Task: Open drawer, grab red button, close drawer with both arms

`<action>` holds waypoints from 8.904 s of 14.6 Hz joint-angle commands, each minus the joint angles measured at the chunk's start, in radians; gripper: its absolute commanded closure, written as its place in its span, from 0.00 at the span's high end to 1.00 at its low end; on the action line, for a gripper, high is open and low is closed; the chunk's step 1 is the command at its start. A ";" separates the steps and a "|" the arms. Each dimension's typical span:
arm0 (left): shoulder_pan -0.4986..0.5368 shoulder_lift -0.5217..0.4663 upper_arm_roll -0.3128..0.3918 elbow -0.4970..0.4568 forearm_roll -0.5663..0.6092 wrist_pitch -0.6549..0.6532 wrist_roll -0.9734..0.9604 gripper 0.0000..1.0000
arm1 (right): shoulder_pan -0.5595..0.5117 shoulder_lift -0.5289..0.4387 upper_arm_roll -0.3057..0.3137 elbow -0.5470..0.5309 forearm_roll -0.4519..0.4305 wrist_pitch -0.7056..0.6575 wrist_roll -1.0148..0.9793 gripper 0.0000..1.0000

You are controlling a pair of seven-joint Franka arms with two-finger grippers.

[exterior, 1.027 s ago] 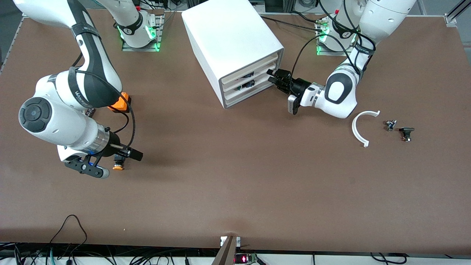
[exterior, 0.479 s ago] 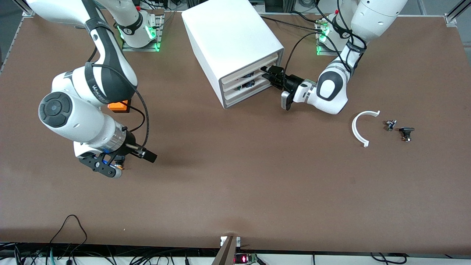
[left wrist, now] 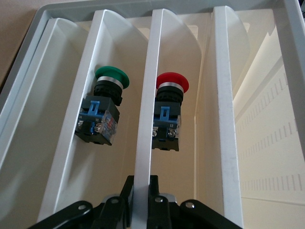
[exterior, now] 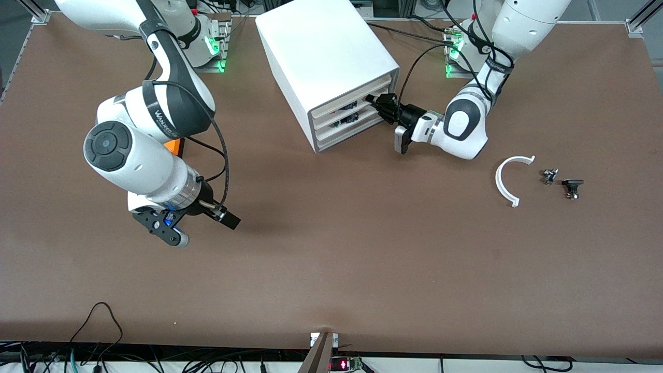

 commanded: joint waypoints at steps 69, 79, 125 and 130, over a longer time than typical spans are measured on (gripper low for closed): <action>0.175 -0.165 -0.122 0.521 1.380 0.295 -1.779 1.00 | 0.176 0.156 -0.006 0.248 0.016 -0.231 -0.128 0.00; 0.074 -0.054 -0.202 0.407 1.394 0.475 -2.034 1.00 | -0.070 0.158 -0.008 0.041 0.044 -0.149 -0.651 0.00; 0.129 -0.059 -0.437 0.483 1.343 0.153 -1.986 1.00 | -0.242 -0.334 -0.133 -0.079 0.012 -0.352 -0.850 1.00; 0.218 -0.068 -0.431 0.667 1.434 -0.037 -1.719 1.00 | -0.204 -0.348 -0.124 -0.075 -0.082 -0.389 -0.835 1.00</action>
